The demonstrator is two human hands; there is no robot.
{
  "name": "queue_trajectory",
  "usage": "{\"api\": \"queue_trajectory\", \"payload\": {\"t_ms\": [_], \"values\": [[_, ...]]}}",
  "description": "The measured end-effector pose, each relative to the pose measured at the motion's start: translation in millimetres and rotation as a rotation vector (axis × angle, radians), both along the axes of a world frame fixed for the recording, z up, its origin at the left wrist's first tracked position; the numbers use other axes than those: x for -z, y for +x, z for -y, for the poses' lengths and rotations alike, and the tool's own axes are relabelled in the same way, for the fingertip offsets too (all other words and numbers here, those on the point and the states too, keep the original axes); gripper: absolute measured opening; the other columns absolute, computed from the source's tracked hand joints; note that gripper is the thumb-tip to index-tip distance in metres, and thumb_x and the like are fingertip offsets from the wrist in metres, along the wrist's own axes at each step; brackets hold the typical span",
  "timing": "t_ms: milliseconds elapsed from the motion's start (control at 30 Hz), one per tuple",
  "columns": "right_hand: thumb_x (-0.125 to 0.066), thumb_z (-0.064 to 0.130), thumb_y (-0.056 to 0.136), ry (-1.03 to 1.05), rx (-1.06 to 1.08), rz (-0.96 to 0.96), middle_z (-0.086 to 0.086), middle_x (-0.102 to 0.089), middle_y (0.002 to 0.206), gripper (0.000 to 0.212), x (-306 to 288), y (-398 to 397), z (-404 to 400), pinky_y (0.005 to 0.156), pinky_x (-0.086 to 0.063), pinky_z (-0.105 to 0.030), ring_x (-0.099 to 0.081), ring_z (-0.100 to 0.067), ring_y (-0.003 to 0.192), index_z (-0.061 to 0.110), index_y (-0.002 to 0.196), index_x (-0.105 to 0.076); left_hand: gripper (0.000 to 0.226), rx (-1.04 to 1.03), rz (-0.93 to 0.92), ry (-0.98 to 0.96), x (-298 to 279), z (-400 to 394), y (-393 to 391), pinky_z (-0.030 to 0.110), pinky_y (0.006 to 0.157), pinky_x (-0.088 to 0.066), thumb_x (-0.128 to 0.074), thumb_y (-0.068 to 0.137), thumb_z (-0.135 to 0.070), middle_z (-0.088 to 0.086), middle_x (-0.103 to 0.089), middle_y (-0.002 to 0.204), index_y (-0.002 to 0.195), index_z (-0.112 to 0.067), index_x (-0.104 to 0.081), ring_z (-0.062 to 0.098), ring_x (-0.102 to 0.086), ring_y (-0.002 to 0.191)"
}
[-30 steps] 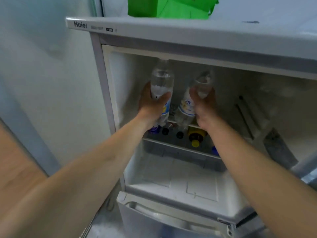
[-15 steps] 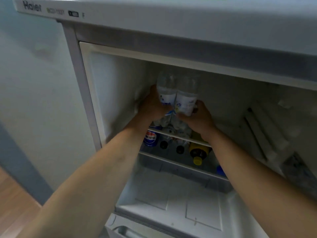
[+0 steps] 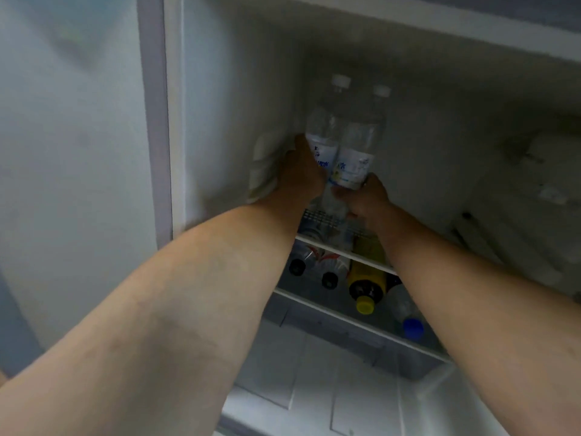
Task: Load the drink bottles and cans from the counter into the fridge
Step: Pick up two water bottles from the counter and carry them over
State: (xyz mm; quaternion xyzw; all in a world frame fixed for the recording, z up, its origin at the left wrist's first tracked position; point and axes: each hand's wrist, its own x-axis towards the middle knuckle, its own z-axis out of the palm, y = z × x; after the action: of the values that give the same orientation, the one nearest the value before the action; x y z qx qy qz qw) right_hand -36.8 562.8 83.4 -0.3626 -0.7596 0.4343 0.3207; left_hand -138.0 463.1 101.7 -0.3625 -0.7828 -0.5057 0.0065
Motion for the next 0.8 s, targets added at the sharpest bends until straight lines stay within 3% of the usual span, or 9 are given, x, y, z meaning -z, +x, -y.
{"api": "queue_trajectory", "payload": {"t_ms": [133, 233, 300, 400, 467, 567, 633, 733, 800], "values": [[-0.079, 0.027, 0.083, 0.03, -0.008, 0.073, -0.011, -0.06, 0.131, 0.057, -2.0, -12.1, -11.6, 0.088, -0.058, -0.049, -0.063, -0.025, 0.107, 0.012, 0.133, -0.054, 0.074, 0.001, 0.01, 0.006, 1.9, -13.8, -11.6, 0.044, 0.102, -0.046, -0.065, 0.092, -0.017, 0.015, -0.048, 0.143, 0.151, -0.015, -0.021, 0.033, -0.051, 0.128], [-0.077, 0.025, 0.085, 0.091, 0.018, 0.113, -0.009, -0.065, 0.11, 0.018, -7.9, -21.2, -18.1, 0.079, -0.06, -0.049, -0.062, -0.018, 0.076, 0.02, 0.097, -0.063, 0.07, 0.004, 0.041, 0.052, 1.6, -24.9, -21.3, 0.045, 0.105, -0.044, -0.065, 0.092, -0.014, 0.014, -0.046, 0.146, 0.149, -0.015, -0.026, 0.033, -0.047, 0.132], [-0.076, 0.023, 0.086, 0.12, 0.024, 0.12, -0.006, -0.06, 0.096, 0.022, -8.2, -27.8, -24.4, 0.079, -0.06, -0.054, -0.057, -0.015, 0.067, 0.027, 0.079, -0.056, 0.068, 0.024, 0.076, 0.088, 3.2, -31.3, -28.2, 0.044, 0.106, -0.043, -0.063, 0.093, -0.011, 0.014, -0.043, 0.149, 0.15, -0.017, -0.026, 0.033, -0.046, 0.133], [-0.076, 0.02, 0.086, 0.099, 0.02, 0.113, -0.006, -0.058, 0.094, 0.018, -7.7, -35.3, -33.6, 0.081, -0.059, -0.056, -0.055, -0.012, 0.066, 0.022, 0.092, -0.059, 0.062, 0.056, 0.13, 0.148, 6.9, -41.5, -35.9, 0.033, 0.1, -0.043, -0.057, 0.095, -0.005, 0.013, -0.042, 0.148, 0.149, -0.017, -0.028, 0.03, -0.047, 0.131], [-0.075, 0.02, 0.087, 0.087, 0.019, 0.108, -0.007, -0.059, 0.095, 0.017, -7.0, -38.5, -39.2, 0.081, -0.06, -0.051, -0.054, -0.01, 0.066, 0.02, 0.096, -0.06, 0.065, 0.059, 0.133, 0.149, 7.2, -47.8, -37.4, 0.036, 0.103, -0.042, -0.055, 0.095, -0.004, 0.013, -0.041, 0.149, 0.151, -0.019, -0.025, 0.031, -0.046, 0.132], [-0.073, 0.02, 0.089, 0.158, 0.005, 0.137, -0.016, -0.066, 0.105, 0.017, -6.6, -40.2, -42.0, 0.063, -0.058, -0.029, -0.056, -0.011, 0.066, 0.014, 0.102, -0.065, 0.067, 0.061, 0.168, 0.122, 5.7, -51.6, -37.5, 0.045, 0.106, -0.042, -0.051, 0.097, -0.007, 0.015, -0.041, 0.149, 0.154, -0.022, -0.018, 0.033, -0.046, 0.131], [-0.073, 0.024, 0.089, 0.187, 0.004, 0.188, -0.019, -0.066, 0.122, 0.038, -6.3, -38.2, -42.4, 0.051, -0.049, -0.014, -0.065, -0.023, 0.083, 0.005, 0.121, -0.064, 0.053, 0.04, 0.165, 0.114, 5.3, -49.1, -33.4, 0.045, 0.11, -0.039, -0.04, 0.103, -0.014, 0.014, -0.04, 0.15, 0.153, -0.021, -0.023, 0.032, -0.044, 0.133], [-0.073, 0.028, 0.089, 0.133, 0.097, 0.172, -0.018, -0.05, 0.145, 0.071, -8.0, -29.8, -36.1, 0.081, -0.045, -0.021, -0.055, -0.032, 0.124, 0.002, 0.145, -0.039, 0.049, 0.044, 0.121, 0.121, 8.9, -37.2, -22.4, 0.044, 0.114, -0.035, -0.039, 0.103, -0.011, 0.017, -0.04, 0.151, 0.151, -0.009, -0.03, 0.034, -0.041, 0.137], [-0.068, 0.025, 0.093, 0.131, 0.143, 0.162, -0.017, -0.043, 0.151, 0.073, -10.9, -22.2, -27.0, 0.099, -0.041, -0.027, -0.048, -0.03, 0.132, 0.004, 0.151, -0.029, 0.066, 0.021, 0.079, 0.049, 13.6, -24.3, -13.4, 0.04, 0.116, -0.032, -0.053, 0.096, -0.002, 0.016, -0.037, 0.153, 0.153, -0.009, -0.022, 0.033, -0.038, 0.139]]}}
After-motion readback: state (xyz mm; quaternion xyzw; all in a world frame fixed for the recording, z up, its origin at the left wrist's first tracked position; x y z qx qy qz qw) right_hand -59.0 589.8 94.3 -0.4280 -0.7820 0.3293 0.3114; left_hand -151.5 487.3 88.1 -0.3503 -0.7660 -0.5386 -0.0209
